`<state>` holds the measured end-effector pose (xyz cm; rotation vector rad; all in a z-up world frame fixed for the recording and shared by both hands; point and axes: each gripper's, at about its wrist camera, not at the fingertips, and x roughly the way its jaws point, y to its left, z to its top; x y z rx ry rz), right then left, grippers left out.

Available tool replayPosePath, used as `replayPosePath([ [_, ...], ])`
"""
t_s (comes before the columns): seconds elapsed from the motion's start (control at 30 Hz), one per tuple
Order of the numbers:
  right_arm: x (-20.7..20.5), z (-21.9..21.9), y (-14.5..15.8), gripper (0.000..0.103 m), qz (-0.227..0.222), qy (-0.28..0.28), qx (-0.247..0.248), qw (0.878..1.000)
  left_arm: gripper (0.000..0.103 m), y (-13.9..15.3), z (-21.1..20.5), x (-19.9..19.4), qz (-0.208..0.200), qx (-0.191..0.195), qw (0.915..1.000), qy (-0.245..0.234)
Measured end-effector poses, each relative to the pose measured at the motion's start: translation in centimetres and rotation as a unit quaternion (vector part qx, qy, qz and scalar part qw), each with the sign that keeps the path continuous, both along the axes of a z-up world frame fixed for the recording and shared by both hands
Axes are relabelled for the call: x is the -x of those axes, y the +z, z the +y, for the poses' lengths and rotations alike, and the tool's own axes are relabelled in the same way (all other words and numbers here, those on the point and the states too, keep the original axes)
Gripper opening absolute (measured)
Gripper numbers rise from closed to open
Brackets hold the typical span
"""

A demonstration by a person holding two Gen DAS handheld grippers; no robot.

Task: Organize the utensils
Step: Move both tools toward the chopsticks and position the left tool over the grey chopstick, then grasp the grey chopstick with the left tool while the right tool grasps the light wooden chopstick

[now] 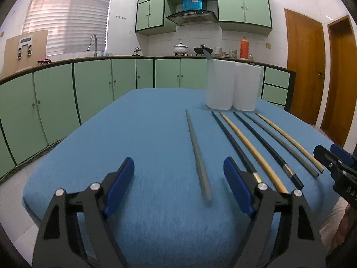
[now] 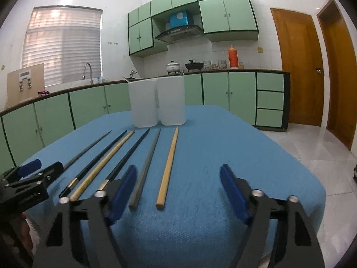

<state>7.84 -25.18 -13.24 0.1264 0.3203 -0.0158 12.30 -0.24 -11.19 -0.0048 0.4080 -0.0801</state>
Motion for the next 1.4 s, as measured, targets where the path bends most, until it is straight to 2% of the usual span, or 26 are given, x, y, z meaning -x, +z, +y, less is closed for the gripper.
replayPosePath([
  [0.07, -0.1, 0.1, -0.3, 0.054, 0.005, 0.004, -0.001, 1.0, 0.075, -0.4, -0.1, 0.1, -0.001, 0.001, 1.0, 0.004],
  [0.17, -0.1, 0.5, -0.7, 0.044, 0.007, 0.005, 0.001, 1.0, 0.075, -0.6, -0.1, 0.5, -0.01, 0.002, 0.9999, 0.004],
  [0.33, 0.6, 0.8, -1.1, 0.033, 0.005, 0.004, 0.009, 1.0, 0.071, -0.8, -0.5, 0.9, -0.014, -0.003, 0.9999, -0.001],
  [0.47, 0.7, 1.0, -1.1, 0.028, 0.004, 0.003, 0.021, 1.0, 0.065, -0.8, -0.8, 1.4, -0.014, -0.007, 0.9999, -0.008],
  [0.67, 0.9, 1.0, -1.3, 0.024, 0.005, 0.003, 0.031, 1.0, 0.056, -1.1, -1.0, 2.1, -0.01, -0.008, 0.9999, -0.011],
  [1.13, 0.8, 0.8, -1.5, 0.023, 0.004, 0.005, 0.031, 1.0, 0.013, -1.0, -1.4, 2.7, 0.003, -0.007, 0.9997, -0.023],
  [1.4, 0.9, 0.8, -1.7, 0.021, 0.003, 0.006, 0.033, 0.999, 0.011, -1.3, -1.7, 3.7, -0.002, -0.015, 0.9998, -0.01],
])
